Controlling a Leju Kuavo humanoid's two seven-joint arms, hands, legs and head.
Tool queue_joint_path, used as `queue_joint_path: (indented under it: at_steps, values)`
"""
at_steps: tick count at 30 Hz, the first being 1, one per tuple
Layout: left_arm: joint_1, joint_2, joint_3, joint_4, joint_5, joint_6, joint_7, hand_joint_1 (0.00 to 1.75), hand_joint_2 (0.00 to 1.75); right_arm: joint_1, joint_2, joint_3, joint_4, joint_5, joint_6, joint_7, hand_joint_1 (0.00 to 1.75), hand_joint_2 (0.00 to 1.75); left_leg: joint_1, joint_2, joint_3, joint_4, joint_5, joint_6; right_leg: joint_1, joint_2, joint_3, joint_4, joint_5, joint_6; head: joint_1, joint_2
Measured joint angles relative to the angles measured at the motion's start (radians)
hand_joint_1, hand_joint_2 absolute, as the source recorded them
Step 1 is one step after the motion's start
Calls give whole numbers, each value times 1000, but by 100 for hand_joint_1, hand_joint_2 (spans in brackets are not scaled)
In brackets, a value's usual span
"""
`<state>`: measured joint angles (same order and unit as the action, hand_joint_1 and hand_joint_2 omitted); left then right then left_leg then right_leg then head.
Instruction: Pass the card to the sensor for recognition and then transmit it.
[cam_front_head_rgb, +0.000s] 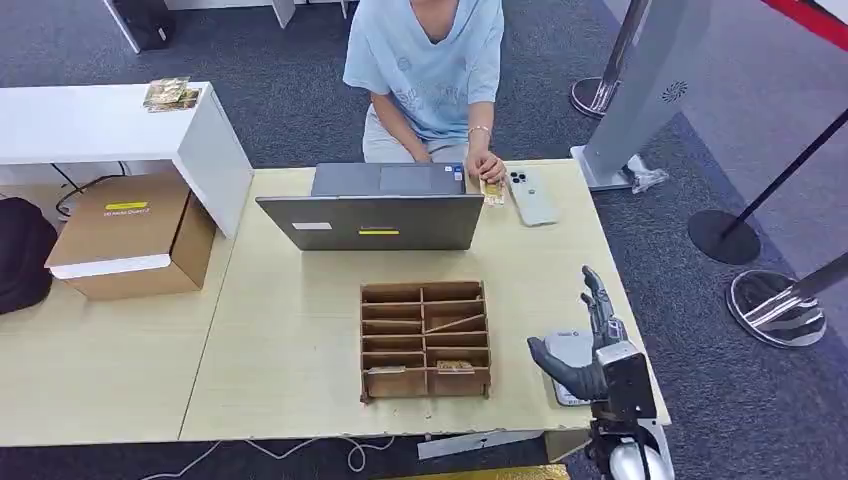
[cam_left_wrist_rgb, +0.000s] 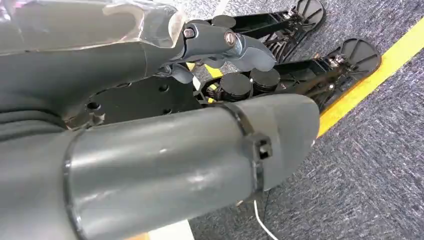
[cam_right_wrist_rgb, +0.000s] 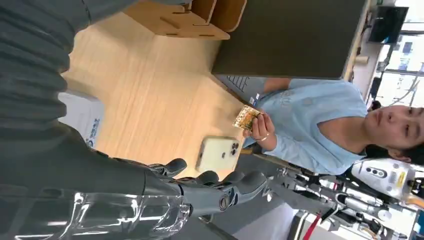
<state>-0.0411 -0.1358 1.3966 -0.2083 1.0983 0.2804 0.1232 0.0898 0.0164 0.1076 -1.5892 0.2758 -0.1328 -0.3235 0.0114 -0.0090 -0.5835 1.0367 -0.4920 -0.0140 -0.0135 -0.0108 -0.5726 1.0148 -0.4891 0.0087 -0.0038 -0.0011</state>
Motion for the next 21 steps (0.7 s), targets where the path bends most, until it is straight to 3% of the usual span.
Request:
queue_joint_path:
  at_steps: [4,6,10,11,12,15,21]
  values:
    - [0,0,0,0,0,4,-4,0,0,0,2,0,-10,21,-12,-17,0,175,0,0,0,0,0,0,0,0,0,0,0,0,0,0]
    - [0,0,0,0,0,4,-10,0,0,-2,4,0,-22,81,-53,-40,0,175,0,0,0,0,0,0,0,0,0,0,0,0,0,0]
    - [0,0,0,0,0,4,-18,0,0,-44,10,12,-62,472,-353,-58,0,175,0,1,0,0,0,0,0,1,0,0,0,0,0,0]
    - [-1,0,0,0,0,4,-18,0,0,-57,10,16,-66,524,-391,-56,0,175,0,1,0,0,0,0,0,1,0,0,0,0,0,0]
    - [-1,0,0,0,0,4,-18,0,0,-79,10,26,-71,609,-452,-44,0,175,0,2,0,0,0,0,0,1,0,0,0,0,0,0]
    - [-2,2,0,0,0,8,-18,0,0,-148,8,61,-73,749,-535,1,0,175,0,3,0,0,1,0,0,2,0,1,1,-1,0,0]
    - [-7,9,0,0,0,38,-12,0,0,-378,-22,156,-38,1038,-551,165,0,175,0,4,0,0,3,-1,0,3,-1,2,3,-2,1,0]
